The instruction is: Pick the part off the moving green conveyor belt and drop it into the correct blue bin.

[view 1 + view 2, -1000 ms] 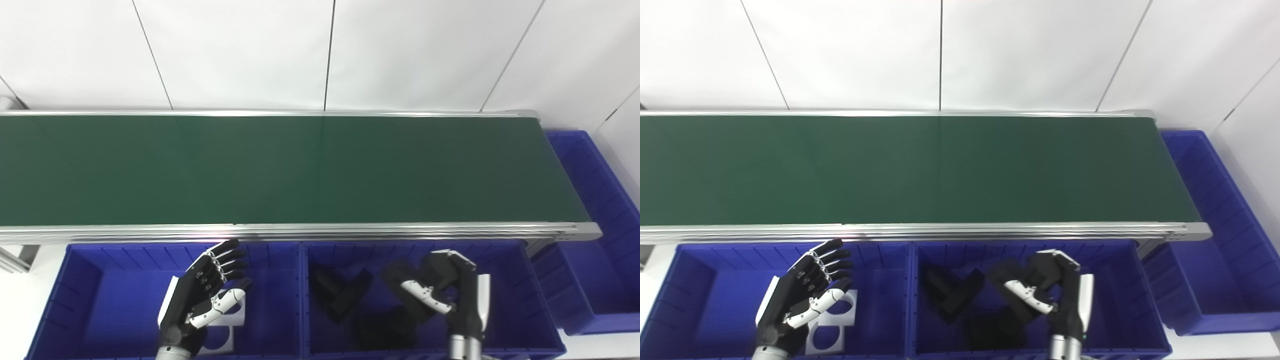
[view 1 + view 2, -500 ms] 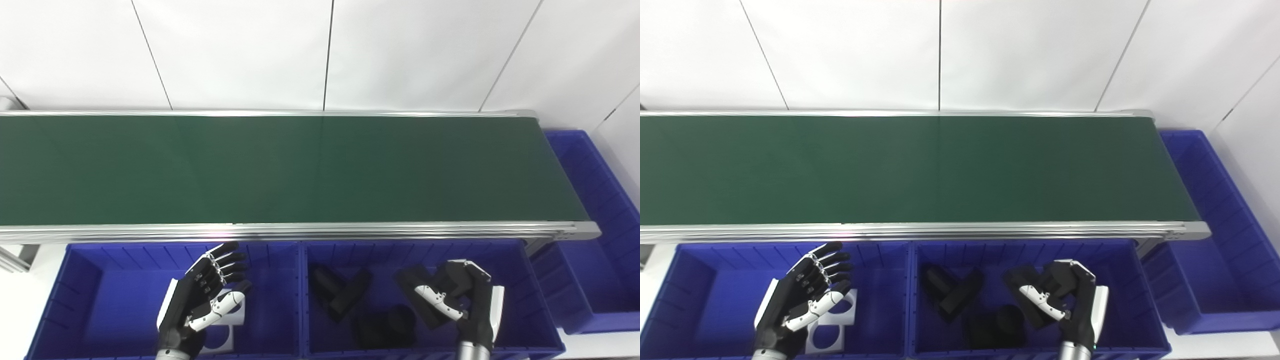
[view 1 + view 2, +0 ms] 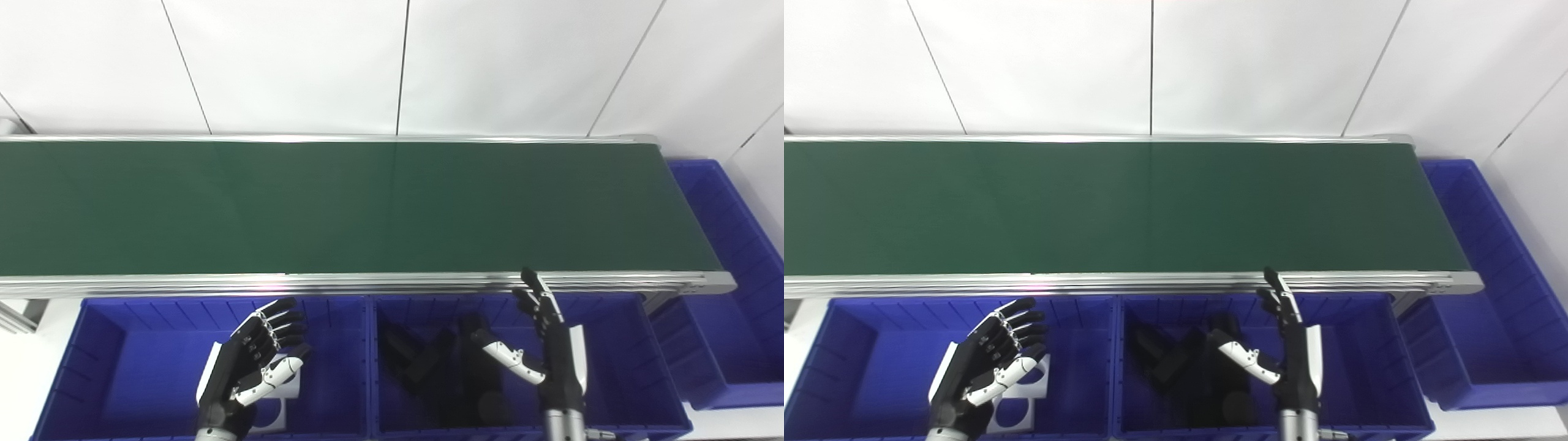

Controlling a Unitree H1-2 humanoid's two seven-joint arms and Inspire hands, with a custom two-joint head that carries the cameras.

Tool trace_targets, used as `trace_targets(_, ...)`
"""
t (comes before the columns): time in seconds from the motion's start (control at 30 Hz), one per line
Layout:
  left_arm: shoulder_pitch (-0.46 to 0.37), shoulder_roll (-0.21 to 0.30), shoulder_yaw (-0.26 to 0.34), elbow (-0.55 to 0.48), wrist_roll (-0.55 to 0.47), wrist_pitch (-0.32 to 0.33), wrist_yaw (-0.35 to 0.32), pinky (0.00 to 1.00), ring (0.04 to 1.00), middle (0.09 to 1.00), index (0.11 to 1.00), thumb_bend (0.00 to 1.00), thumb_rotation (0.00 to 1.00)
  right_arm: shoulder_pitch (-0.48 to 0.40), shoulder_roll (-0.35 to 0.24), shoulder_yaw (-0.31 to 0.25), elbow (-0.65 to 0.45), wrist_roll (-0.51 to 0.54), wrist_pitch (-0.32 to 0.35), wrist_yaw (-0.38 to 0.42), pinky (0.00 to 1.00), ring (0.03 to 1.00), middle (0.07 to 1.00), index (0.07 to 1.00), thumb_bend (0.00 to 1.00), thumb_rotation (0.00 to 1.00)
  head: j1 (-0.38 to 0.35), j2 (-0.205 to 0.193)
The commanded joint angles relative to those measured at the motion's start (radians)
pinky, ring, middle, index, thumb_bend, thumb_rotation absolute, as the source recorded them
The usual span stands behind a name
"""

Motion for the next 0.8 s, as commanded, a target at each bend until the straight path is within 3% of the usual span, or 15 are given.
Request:
trace_targets(0.0,-0.007,-0.003,-0.003,-0.008,0.004,-0.02,-0.001,0.66,0.661,0.698,0.741,0.61,0.0,-0.009,-0.013,0.008,-0.03,0.004,0.0,0.035,0.99,0.999,1.0,1.0,0.97,0.53,0.008,0.0)
trace_targets(0.1,-0.005,-0.007,-0.004,-0.005,0.004,-0.025,0.0,0.66,0.657,0.696,0.74,0.61,0.0,-0.006,-0.025,0.012,-0.044,0.02,0.013,0.072,1.0,1.0,1.0,1.0,0.97,0.52,0.03,-0.006)
trace_targets(0.2,-0.003,-0.011,-0.004,0.0,0.009,-0.033,0.003,0.65,0.656,0.698,0.74,0.62,0.0,-0.003,-0.027,0.013,-0.057,0.033,0.027,0.095,1.0,1.0,1.0,1.0,0.9,0.36,0.048,-0.013)
trace_targets(0.37,-0.003,-0.021,-0.015,0.012,0.045,-0.046,0.011,0.64,0.657,0.699,0.744,0.62,0.0,0.004,-0.027,0.021,-0.048,0.046,-0.018,0.116,0.96,0.993,1.0,1.0,0.85,0.27,0.133,-0.042)
trace_targets(0.5,-0.008,-0.047,-0.01,0.035,0.052,-0.076,0.03,0.65,0.657,0.698,0.73,0.61,0.0,0.003,-0.043,0.053,-0.046,0.043,-0.048,0.149,0.81,0.894,0.93,0.931,0.78,0.26,0.194,-0.068)
trace_targets(0.6,-0.019,-0.054,0.0,0.062,0.062,-0.117,0.043,0.66,0.659,0.697,0.727,0.61,0.0,-0.006,-0.043,0.084,-0.04,0.064,-0.054,0.181,0.78,0.869,0.904,0.904,0.77,0.25,0.222,-0.1)
trace_targets(0.7,-0.029,-0.057,0.007,0.075,0.074,-0.142,0.057,0.66,0.66,0.694,0.727,0.6,0.0,-0.02,-0.048,0.116,-0.035,0.049,-0.065,0.186,0.74,0.837,0.877,0.884,0.72,0.24,0.224,-0.107)
trace_targets(0.77,-0.036,-0.057,0.016,0.076,0.077,-0.15,0.068,0.68,0.675,0.695,0.726,0.59,0.0,-0.04,-0.045,0.152,-0.02,0.036,-0.067,0.18,0.69,0.797,0.844,0.853,0.71,0.3,0.236,-0.129)
